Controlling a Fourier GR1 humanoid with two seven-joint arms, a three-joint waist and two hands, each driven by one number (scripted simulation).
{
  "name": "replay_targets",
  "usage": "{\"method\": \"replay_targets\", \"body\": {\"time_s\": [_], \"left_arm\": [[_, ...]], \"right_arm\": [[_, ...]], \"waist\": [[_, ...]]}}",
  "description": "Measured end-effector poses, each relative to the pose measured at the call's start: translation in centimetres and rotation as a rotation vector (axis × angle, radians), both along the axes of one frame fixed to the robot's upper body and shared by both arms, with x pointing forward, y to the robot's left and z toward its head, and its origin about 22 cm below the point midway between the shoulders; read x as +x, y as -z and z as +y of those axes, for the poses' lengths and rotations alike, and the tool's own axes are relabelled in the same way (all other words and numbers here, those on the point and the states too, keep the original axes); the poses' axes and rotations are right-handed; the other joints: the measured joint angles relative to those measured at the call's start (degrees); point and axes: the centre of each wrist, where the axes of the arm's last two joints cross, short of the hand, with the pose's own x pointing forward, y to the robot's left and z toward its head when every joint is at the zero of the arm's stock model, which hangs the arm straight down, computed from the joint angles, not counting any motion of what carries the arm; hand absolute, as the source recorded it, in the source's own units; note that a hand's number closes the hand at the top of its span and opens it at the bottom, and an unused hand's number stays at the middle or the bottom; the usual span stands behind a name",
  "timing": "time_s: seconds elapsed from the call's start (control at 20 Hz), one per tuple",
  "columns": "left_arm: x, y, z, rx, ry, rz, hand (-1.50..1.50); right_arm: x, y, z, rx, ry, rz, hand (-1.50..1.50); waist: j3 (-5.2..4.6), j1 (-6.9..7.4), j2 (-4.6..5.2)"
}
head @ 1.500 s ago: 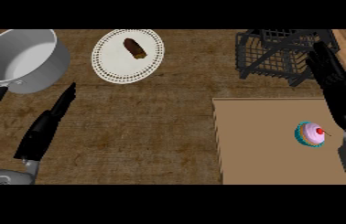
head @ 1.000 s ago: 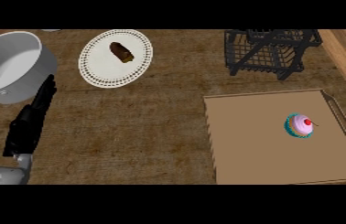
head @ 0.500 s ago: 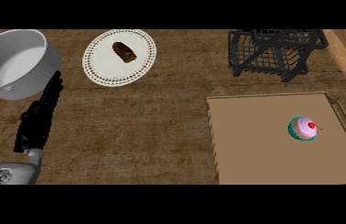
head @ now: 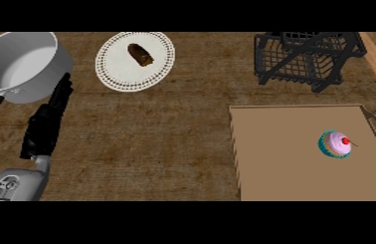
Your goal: Pick the cupcake from the tray and place it in the tiered basket
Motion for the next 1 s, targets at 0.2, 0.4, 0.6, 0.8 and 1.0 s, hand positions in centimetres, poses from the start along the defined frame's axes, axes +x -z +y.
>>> {"method": "replay_targets", "body": {"time_s": [0.2,0.4,0.6,0.8,1.0], "left_arm": [[0.2,0.2,-0.3,-0.001,0.008,0.006,0.0],[0.8,-0.2,-0.8,0.0,0.015,0.004,0.0],[0.7,-0.3,-0.7,-0.003,0.011,0.006,0.0],[0.4,0.5,-0.7,-0.003,0.006,0.005,0.0],[0.2,0.7,-0.4,-0.002,0.002,0.011,0.0]], "right_arm": [[1.9,-1.3,1.5,-0.014,0.012,0.079,-1.5],[3.9,-0.9,2.3,-0.001,0.023,0.168,-1.5],[5.7,0.0,3.5,0.015,0.016,0.239,-1.5],[6.6,1.2,4.6,0.004,0.002,0.289,-1.5],[6.7,2.4,5.1,-0.008,-0.009,0.327,-1.5]], "waist": [[0.03,0.37,0.02],[0.07,0.57,0.05],[0.07,0.7,0.03],[0.1,0.45,-0.01],[0.1,0.14,-0.08]]}}
